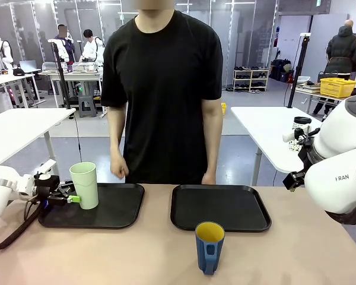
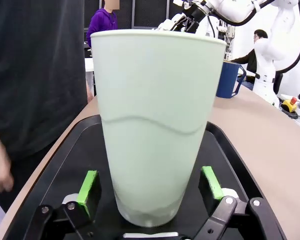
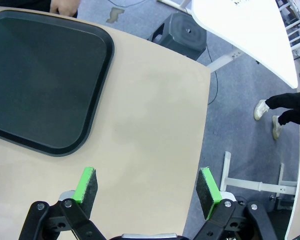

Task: Sort and store the cups by type.
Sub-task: Place the picked Reusable plastic cup into the Flat Tray indicated by the person.

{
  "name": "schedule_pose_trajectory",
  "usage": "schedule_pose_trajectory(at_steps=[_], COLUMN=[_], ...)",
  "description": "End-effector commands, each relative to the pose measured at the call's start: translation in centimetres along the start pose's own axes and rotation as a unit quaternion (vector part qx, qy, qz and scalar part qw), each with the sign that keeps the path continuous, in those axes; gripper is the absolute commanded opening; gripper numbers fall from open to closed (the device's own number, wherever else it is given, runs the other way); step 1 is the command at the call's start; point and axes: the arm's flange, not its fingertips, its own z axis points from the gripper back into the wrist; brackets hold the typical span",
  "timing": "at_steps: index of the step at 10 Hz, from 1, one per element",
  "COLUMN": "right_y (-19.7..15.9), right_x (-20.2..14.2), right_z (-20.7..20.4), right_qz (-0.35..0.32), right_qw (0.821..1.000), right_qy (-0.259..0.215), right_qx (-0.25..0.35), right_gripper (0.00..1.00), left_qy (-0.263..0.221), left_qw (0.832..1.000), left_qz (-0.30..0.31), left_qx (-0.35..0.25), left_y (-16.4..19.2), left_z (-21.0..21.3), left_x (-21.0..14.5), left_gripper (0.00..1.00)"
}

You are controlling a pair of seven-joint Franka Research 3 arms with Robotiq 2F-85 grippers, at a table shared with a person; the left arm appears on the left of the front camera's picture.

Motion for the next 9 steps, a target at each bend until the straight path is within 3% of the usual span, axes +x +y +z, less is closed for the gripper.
schedule_pose_trajectory(at_steps=[1, 5, 9], right_y=[-0.1, -0.1, -0.1], right_x=[-0.1, -0.1, -0.1], right_z=[-0.1, -0.1, -0.1], right_qz=[0.001, 0.001, 0.001], right_qw=[1.000, 1.000, 1.000], right_qy=[0.000, 0.000, 0.000], right_qx=[-0.001, -0.001, -0.001], right_gripper=[1.00, 1.00, 1.00], left_qy=[-0.004, 0.027, 0.033], left_qw=[1.000, 0.998, 0.997], left_qz=[0.005, -0.001, -0.022], left_qx=[-0.004, 0.049, 0.066], left_y=[-1.0, -4.6, -7.6], left_z=[1.0, 5.6, 7.5], left_x=[0.0, 1.4, 3.9], left_gripper=[1.00, 1.00, 1.00])
